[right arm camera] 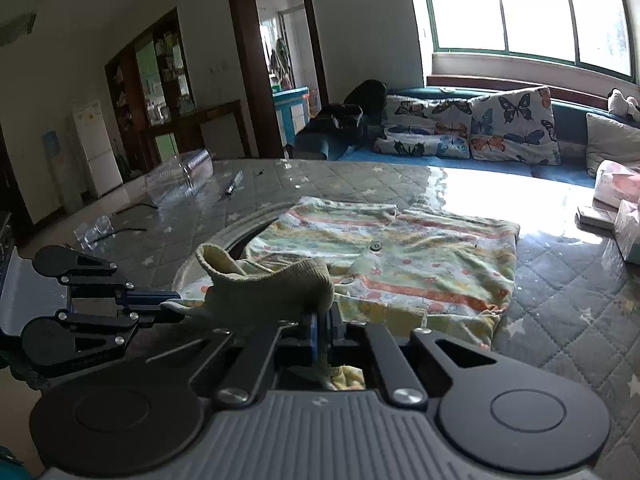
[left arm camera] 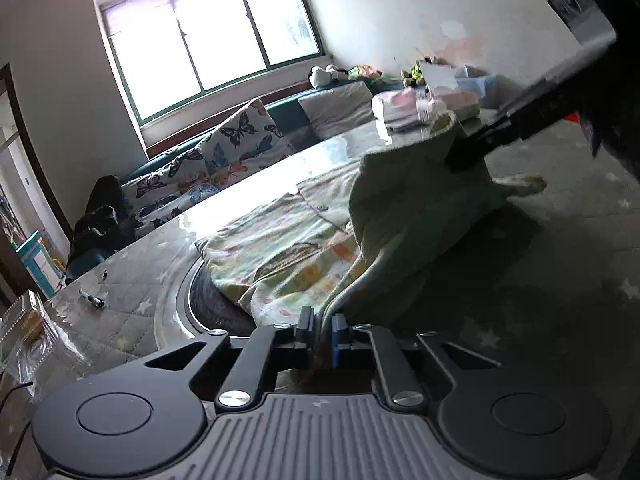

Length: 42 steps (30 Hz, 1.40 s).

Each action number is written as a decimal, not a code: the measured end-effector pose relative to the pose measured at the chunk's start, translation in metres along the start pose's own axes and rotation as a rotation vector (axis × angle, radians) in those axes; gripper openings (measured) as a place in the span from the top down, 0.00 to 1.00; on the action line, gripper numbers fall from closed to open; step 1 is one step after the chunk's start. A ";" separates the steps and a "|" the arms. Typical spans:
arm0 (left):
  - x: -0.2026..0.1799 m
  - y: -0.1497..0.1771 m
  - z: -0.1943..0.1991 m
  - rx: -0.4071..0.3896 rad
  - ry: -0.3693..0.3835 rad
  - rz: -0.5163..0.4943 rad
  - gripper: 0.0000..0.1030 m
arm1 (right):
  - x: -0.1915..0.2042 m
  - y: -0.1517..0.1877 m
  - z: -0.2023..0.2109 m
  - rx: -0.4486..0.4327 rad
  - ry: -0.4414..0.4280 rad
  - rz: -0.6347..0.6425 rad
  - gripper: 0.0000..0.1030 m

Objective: Fold clothes

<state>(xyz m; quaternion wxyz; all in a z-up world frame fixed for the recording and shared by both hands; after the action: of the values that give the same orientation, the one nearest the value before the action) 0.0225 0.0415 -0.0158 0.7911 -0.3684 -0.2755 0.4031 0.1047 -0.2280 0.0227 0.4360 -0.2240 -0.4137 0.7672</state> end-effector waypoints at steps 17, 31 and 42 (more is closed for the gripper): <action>-0.065 -0.002 0.110 -0.109 0.104 0.050 0.94 | 0.012 0.028 0.131 -0.120 -0.091 0.050 0.97; -0.007 -0.026 0.081 -0.156 0.056 0.159 0.94 | 0.010 -0.032 0.089 -0.109 -0.075 0.078 0.97; 0.094 -0.044 -0.007 -0.056 -0.005 0.326 0.95 | 0.012 -0.089 -0.044 0.004 0.016 0.101 0.97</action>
<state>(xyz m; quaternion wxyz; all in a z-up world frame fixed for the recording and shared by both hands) 0.0961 0.0997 0.0289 0.7039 -0.4291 -0.2252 0.5193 0.1728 -0.1741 0.0720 0.4003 -0.2497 -0.3969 0.7873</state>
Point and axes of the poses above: each gripper's, at about its wrist camera, not at the fingertips, and z roughly against the way its jaws point, x to its left, y to its underside, the point moved 1 cm from there along -z, roughly the way its jaws point, and after that the axes turned 15 degrees about y, right-handed, at the moved point
